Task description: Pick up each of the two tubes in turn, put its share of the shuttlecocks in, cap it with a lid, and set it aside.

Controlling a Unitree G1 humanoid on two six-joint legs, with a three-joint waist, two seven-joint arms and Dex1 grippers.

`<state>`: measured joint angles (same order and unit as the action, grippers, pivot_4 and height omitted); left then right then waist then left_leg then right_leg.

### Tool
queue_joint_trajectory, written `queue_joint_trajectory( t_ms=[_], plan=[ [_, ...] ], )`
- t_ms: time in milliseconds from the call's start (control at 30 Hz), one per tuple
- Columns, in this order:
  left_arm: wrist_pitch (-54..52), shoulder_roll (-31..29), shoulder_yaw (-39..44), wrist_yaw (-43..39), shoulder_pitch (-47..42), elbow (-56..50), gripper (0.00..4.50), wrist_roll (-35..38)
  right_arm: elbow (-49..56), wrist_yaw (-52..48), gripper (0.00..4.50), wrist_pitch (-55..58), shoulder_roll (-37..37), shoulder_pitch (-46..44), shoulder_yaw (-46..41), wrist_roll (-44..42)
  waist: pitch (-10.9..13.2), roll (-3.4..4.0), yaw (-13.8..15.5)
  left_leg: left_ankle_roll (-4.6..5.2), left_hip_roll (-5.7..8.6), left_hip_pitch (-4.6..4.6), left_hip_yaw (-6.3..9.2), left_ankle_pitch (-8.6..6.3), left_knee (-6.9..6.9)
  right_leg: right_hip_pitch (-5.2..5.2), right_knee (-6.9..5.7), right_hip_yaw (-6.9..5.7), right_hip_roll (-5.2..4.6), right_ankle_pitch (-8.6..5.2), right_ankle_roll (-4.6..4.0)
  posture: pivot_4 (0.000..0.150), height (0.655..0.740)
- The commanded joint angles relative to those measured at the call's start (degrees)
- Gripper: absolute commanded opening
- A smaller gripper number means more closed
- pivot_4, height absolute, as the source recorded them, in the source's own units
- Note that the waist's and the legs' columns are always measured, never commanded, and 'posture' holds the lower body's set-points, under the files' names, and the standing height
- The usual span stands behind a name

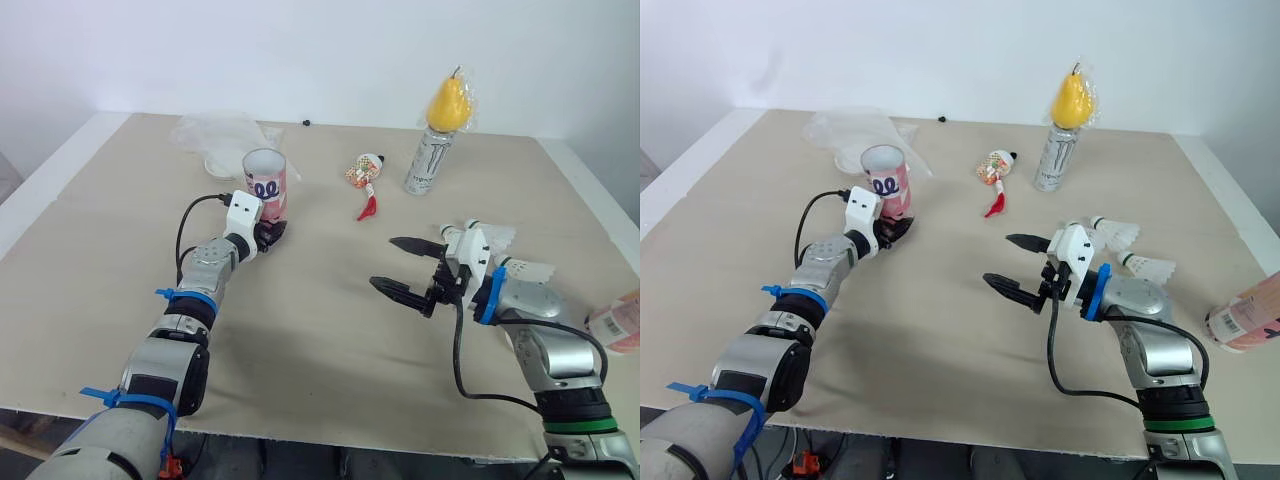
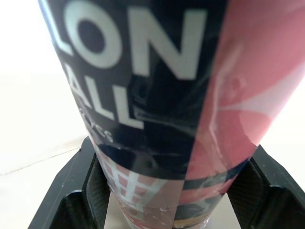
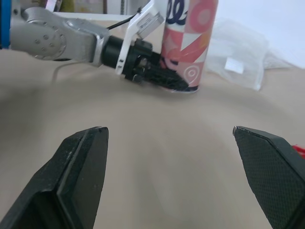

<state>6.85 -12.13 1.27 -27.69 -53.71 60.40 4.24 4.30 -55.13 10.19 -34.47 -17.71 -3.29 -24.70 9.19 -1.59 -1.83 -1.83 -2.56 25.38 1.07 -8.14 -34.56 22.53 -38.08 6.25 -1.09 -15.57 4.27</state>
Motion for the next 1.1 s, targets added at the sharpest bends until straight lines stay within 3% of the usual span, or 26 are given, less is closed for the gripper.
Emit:
queue_joint_trajectory(
  t_ms=[33,300,500,867,1100],
  plan=[
    [3.39,-2.63,-4.41,-4.45,0.96,-8.11,2.83,-4.24,7.57,6.56,4.5,4.05,0.57,3.47,-6.01,-3.29,0.0,0.0,0.02,0.0,0.0,0.02,0.01,0.0,0.02,0.01,0.0,0.0,0.0,0.02,-0.03,0.15,0.74],
    [-7.87,-10.67,-19.1,-28.24,9.65,-37.58,2.83,-8.16,25.28,26.07,4.5,14.96,5.75,17.87,-14.47,-4.79,-0.02,0.04,0.29,-0.16,-0.01,0.05,0.04,-0.11,0.13,0.05,-0.06,-0.03,-0.02,-0.04,-0.38,0.15,0.74],
    [-17.59,-12.59,-23.43,-35.69,8.14,-46.29,2.83,-8.2,28.3,33.92,4.5,20.2,7.67,19.41,-18.13,-6.44,-0.07,0.13,0.24,-0.03,-0.09,-0.08,0.01,-0.01,0.02,-0.03,-0.07,-0.02,0.03,-0.13,-0.25,0.15,0.74],
    [-27.35,-13.66,-29.03,-43.73,4.16,-49.02,2.83,-10.25,11.95,38.8,4.5,21.4,8.52,8.31,-14.92,-1.68,-0.08,0.14,-0.26,0.14,-0.09,-0.08,-0.01,0.12,0.01,-0.04,-0.07,0.03,0.04,-0.14,-0.39,0.15,0.74],
    [-35.3,-13.65,-28.82,-45.36,4.16,-52.97,2.83,-8.66,-1.1,36.22,4.5,18.4,7.6,0.77,-12.32,2.12,-0.07,0.2,-0.74,0.19,-0.07,-0.03,0.06,0.04,0.14,-0.01,-0.08,-0.02,0.06,-0.15,-0.32,0.15,0.74]
  ],
)
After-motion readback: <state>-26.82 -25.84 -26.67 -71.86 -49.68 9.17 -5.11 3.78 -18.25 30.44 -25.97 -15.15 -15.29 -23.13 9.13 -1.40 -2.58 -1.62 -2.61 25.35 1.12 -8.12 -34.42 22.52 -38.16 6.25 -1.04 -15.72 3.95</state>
